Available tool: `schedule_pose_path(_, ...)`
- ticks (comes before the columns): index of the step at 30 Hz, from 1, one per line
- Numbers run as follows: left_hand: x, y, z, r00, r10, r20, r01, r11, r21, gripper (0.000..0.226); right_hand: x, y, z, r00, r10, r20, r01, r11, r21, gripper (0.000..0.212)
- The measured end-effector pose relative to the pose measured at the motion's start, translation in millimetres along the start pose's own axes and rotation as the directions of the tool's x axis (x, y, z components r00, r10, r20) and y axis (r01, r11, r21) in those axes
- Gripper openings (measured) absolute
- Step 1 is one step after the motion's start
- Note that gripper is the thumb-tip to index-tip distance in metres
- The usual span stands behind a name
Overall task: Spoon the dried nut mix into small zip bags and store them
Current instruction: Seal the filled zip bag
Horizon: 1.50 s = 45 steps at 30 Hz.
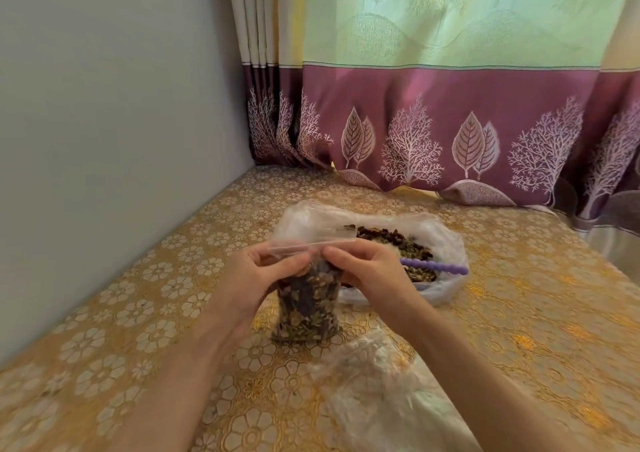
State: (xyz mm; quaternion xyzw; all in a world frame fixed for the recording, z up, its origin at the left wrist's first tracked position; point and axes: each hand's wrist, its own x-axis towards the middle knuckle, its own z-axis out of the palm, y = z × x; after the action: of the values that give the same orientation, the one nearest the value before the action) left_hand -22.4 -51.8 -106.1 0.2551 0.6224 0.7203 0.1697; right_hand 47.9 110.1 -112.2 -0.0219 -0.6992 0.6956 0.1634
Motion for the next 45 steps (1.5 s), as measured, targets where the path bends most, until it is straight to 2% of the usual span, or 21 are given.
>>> schedule_pose_path(2,2,3,-4,0.999,-0.015,-0.041,0.012,0.999,-0.052,0.023,0,-2,-3,1.000,0.026,-0.004,-0.026,0.992,0.122,0.015)
schedule_pose_path(4,2,8,-8,0.995,-0.007,-0.097,-0.004,0.994,-0.106,0.020,0,-4,-5,1.000,0.011,-0.006,-0.010,0.989,0.147,0.017)
schedule_pose_path(7,0,12,-8,0.983,0.088,-0.161,-0.094,0.995,-0.031,0.019,-1,-6,-5,1.000,-0.008,-0.008,0.009,0.989,0.149,0.021)
schedule_pose_path(10,-2,14,-6,0.974,0.169,-0.153,-0.169,0.986,0.018,0.025,0,-9,-4,0.998,-0.031,-0.048,0.039,0.985,0.168,0.023)
schedule_pose_path(14,-1,15,-11,0.976,0.155,-0.151,-0.151,0.988,0.041,0.027,2,-9,-6,0.993,-0.022,-0.116,0.047,0.976,0.215,0.015)
schedule_pose_path(25,-1,16,-25,0.994,0.092,-0.067,-0.092,0.996,0.003,0.017,2,-12,-15,1.000,0.000,-0.020,0.004,0.974,0.226,0.022)
schedule_pose_path(28,1,15,-24,0.991,0.093,-0.101,-0.093,0.996,0.006,0.020,1,-12,-14,0.997,-0.008,-0.071,0.023,0.977,0.211,0.014)
schedule_pose_path(32,1,14,-24,0.981,0.160,-0.107,-0.150,0.984,0.096,0.026,1,-12,-14,0.992,-0.052,-0.118,0.068,0.988,0.136,0.010)
schedule_pose_path(36,0,14,-22,0.973,0.205,-0.105,-0.189,0.971,0.146,0.024,1,-10,-13,0.981,-0.134,-0.139,0.133,0.991,-0.012,0.020)
schedule_pose_path(38,0,12,-20,0.969,0.223,-0.106,-0.203,0.964,0.173,0.024,0,-8,-12,0.976,-0.163,-0.147,0.153,0.985,-0.077,0.018)
schedule_pose_path(42,0,10,-17,0.968,0.240,-0.076,-0.220,0.952,0.213,0.010,0,-7,-12,0.971,-0.206,-0.121,0.187,0.971,-0.151,0.011)
schedule_pose_path(45,0,10,-18,0.965,0.261,-0.040,-0.243,0.937,0.250,0.011,-1,-9,-10,0.978,-0.202,-0.050,0.193,0.970,-0.146,0.008)
